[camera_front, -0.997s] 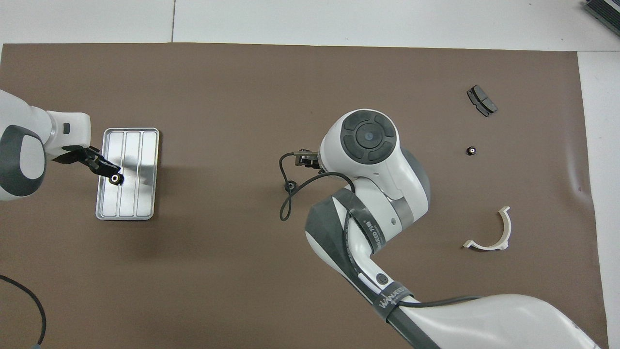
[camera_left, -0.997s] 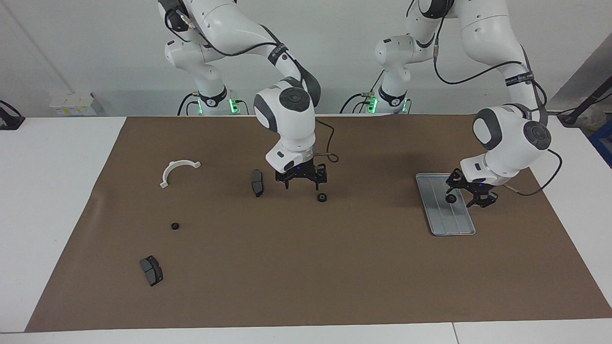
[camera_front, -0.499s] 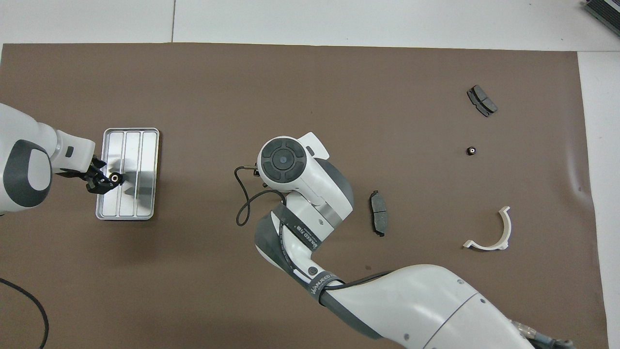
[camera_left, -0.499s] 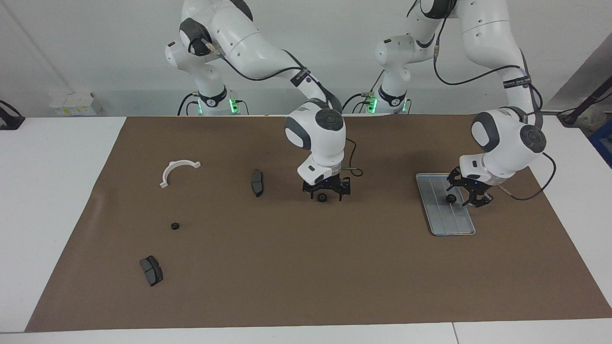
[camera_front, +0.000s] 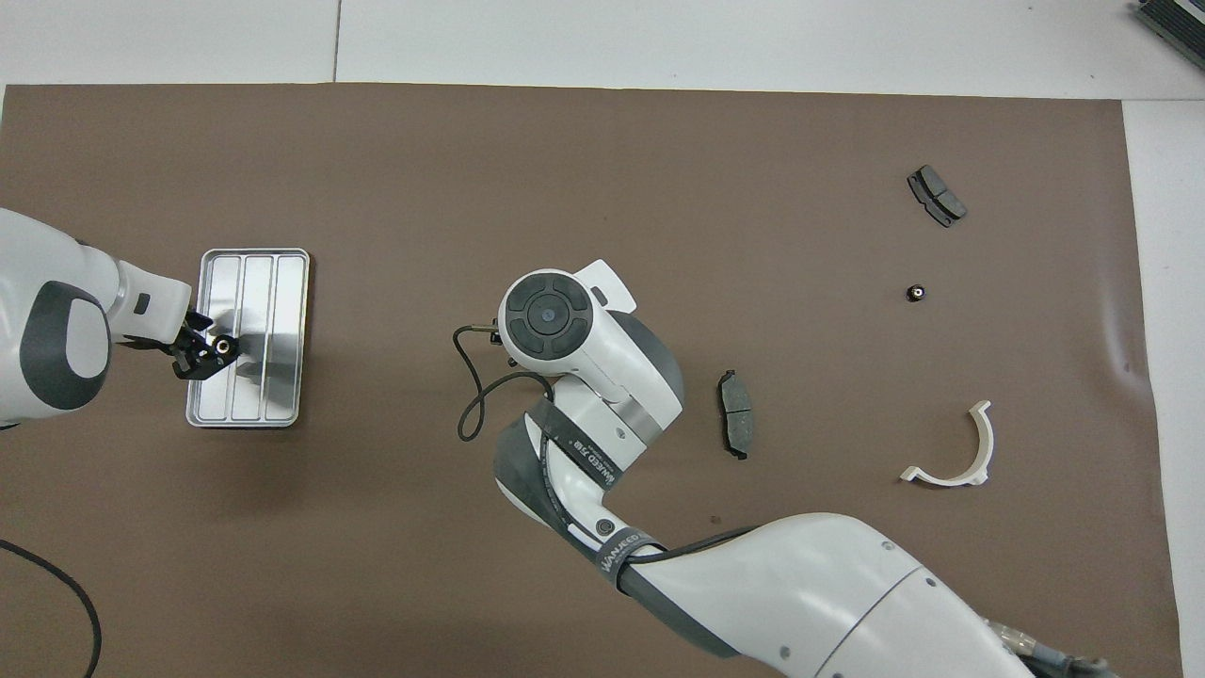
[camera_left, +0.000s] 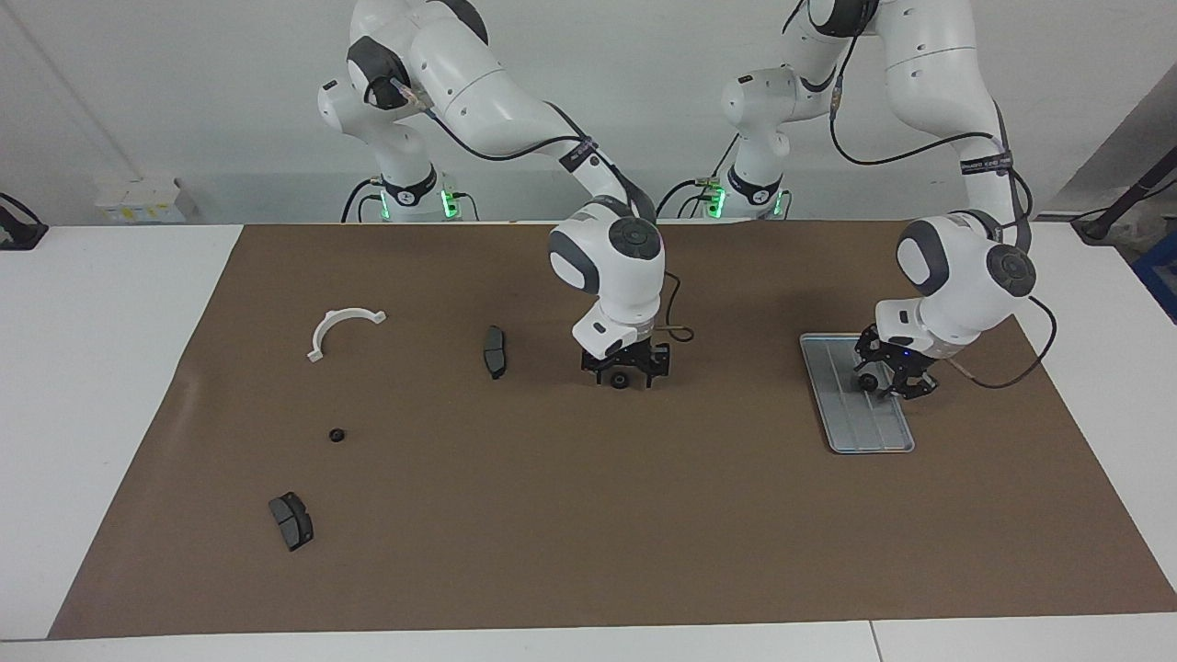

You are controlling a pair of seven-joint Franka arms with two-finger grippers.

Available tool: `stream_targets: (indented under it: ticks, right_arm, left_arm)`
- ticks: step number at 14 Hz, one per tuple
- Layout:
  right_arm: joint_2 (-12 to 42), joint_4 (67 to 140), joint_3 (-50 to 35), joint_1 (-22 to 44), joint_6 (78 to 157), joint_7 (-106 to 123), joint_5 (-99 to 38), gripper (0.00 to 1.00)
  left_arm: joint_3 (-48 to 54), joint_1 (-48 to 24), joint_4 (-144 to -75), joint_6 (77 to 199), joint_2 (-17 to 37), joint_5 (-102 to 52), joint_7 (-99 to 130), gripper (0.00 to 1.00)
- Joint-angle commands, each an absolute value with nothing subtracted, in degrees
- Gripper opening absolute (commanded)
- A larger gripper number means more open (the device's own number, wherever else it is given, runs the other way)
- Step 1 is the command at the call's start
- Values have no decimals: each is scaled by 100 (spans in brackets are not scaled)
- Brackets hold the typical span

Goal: Place bearing gear from tray to pile

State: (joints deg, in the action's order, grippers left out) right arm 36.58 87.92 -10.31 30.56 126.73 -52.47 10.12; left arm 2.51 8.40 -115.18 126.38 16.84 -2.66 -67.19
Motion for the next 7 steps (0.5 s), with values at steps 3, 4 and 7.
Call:
stream_targets:
  ticks: [3, 4, 7]
  right_arm:
    - [3568, 8956, -1055, 3067, 12727, -5423, 1178, 52]
    - [3560, 8956, -1055, 3076, 12683, -5432, 1178, 44]
    - [3516, 8947, -1055, 3208, 12481, -5440, 1160, 17]
  left_arm:
    - [290, 896, -11681, 12779, 1608, -167, -6794, 42]
    - [290, 896, -11681, 12779, 1608, -141, -6794, 37]
    - [290, 896, -11672, 12771, 1608, -141, -6768, 24]
